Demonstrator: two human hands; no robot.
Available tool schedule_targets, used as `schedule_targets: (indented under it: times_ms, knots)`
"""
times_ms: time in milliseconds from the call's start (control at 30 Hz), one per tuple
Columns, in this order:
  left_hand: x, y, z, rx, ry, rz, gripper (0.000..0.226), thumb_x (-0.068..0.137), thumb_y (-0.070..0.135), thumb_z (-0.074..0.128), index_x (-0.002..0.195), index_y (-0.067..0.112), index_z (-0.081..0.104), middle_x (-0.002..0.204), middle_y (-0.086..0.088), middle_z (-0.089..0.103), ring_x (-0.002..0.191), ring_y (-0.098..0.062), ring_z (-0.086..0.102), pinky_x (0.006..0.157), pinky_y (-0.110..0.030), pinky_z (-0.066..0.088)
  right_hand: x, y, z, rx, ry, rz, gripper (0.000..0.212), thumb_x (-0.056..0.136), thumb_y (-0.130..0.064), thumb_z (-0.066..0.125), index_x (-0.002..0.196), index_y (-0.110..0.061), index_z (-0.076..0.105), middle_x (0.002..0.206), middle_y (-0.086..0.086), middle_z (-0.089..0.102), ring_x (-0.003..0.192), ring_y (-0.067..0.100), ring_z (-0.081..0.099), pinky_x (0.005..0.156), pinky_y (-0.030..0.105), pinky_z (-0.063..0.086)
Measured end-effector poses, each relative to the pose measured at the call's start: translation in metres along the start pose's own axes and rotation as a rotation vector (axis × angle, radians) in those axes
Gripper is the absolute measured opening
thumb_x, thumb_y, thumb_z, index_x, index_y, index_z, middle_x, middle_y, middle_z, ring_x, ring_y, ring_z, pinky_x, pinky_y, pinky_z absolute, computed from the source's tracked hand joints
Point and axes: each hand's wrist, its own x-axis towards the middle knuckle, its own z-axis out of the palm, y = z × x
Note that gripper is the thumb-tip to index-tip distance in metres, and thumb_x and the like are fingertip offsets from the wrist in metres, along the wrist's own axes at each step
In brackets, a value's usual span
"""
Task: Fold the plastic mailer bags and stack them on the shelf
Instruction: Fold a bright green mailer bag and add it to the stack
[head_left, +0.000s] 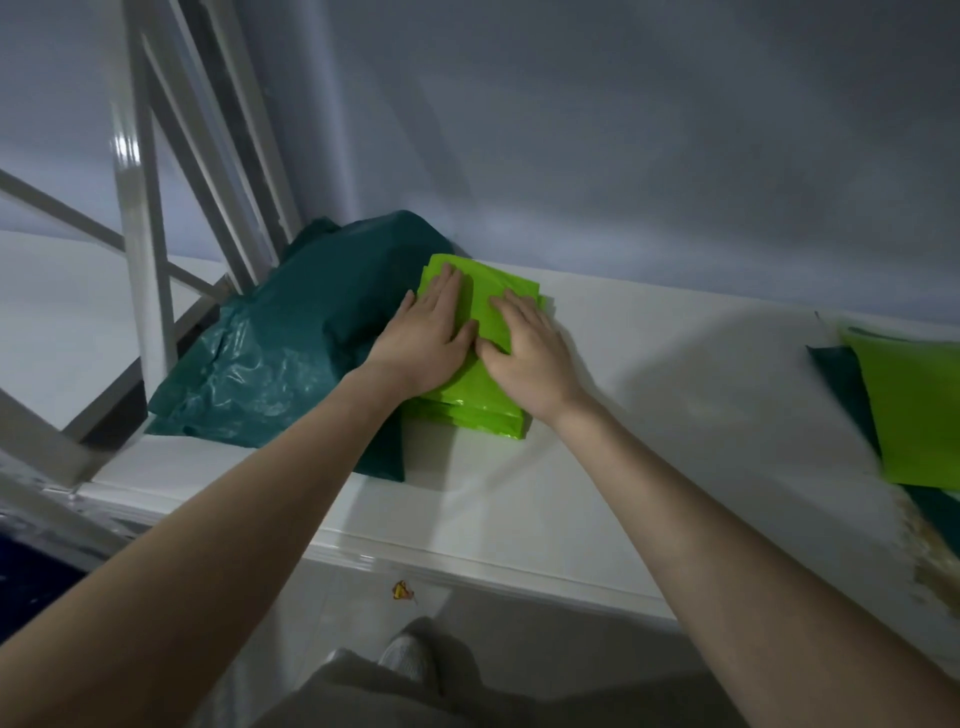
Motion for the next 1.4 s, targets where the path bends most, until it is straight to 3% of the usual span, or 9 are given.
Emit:
schedule_targets:
  times_ms: [133, 467, 767, 900, 1133, 1400]
  knots:
    - [-0.002, 0.007, -0.004, 0.037, 0.051, 0.038, 0.064, 0.099, 0.033, 0.035, 0.150, 0.009, 0.004, 0.159, -0.005, -0.001, 0.146, -0.019, -0.002, 0.117, -0.035, -0.002, -0.001, 0.001, -0.011, 0.058, 0.073, -0.030, 0.056, 0.089, -0.025, 0.055, 0.142, -0.016, 0.039, 0.155, 0.001, 0.025, 0.144, 0.017, 0.018, 0.117, 0.035, 0.018]
    - [-0.009, 0.060, -0.015, 0.031, 0.133, 0.150, 0.063, 0.097, 0.036, 0.040, 0.151, 0.020, 0.010, 0.159, -0.002, -0.002, 0.146, -0.018, 0.000, 0.118, -0.040, 0.001, -0.029, 0.025, -0.070, -0.004, 0.150, 0.023, 0.056, 0.092, -0.026, 0.051, 0.144, -0.018, 0.034, 0.156, 0.000, 0.022, 0.142, 0.018, 0.020, 0.113, 0.034, 0.022]
    - [-0.003, 0.145, -0.009, -0.135, 0.188, 0.221, 0.062, 0.095, 0.028, 0.047, 0.149, 0.019, 0.018, 0.158, -0.004, 0.011, 0.146, -0.021, 0.008, 0.118, -0.041, 0.008, -0.072, 0.074, -0.141, 0.000, 0.344, 0.118, 0.049, 0.091, -0.022, 0.053, 0.138, -0.015, 0.042, 0.142, 0.003, 0.040, 0.135, 0.019, 0.031, 0.106, 0.033, 0.030]
    - [0.000, 0.189, 0.005, -0.234, 0.167, 0.246, 0.063, 0.094, 0.023, 0.048, 0.149, 0.017, 0.019, 0.157, -0.006, 0.013, 0.146, -0.022, 0.010, 0.118, -0.041, 0.011, -0.095, 0.098, -0.170, 0.001, 0.417, 0.155, 0.046, 0.088, -0.018, 0.056, 0.133, -0.012, 0.048, 0.133, 0.007, 0.046, 0.129, 0.022, 0.038, 0.100, 0.031, 0.033]
    - [-0.001, 0.263, 0.044, -0.317, 0.056, 0.291, 0.062, 0.094, 0.026, 0.047, 0.149, 0.018, 0.020, 0.157, -0.002, 0.017, 0.145, -0.016, 0.012, 0.115, -0.028, 0.012, -0.134, 0.151, -0.221, -0.074, 0.473, 0.277, 0.045, 0.089, -0.020, 0.054, 0.133, -0.013, 0.047, 0.132, 0.008, 0.045, 0.126, 0.023, 0.039, 0.099, 0.031, 0.034]
    - [0.006, 0.322, 0.095, -0.404, -0.095, 0.267, 0.057, 0.094, 0.025, 0.049, 0.145, 0.013, 0.026, 0.148, -0.008, 0.034, 0.136, -0.024, 0.030, 0.108, -0.031, 0.026, -0.171, 0.217, -0.255, -0.112, 0.472, 0.464, 0.047, 0.091, -0.020, 0.054, 0.135, -0.011, 0.043, 0.137, 0.011, 0.042, 0.130, 0.026, 0.035, 0.101, 0.039, 0.036]
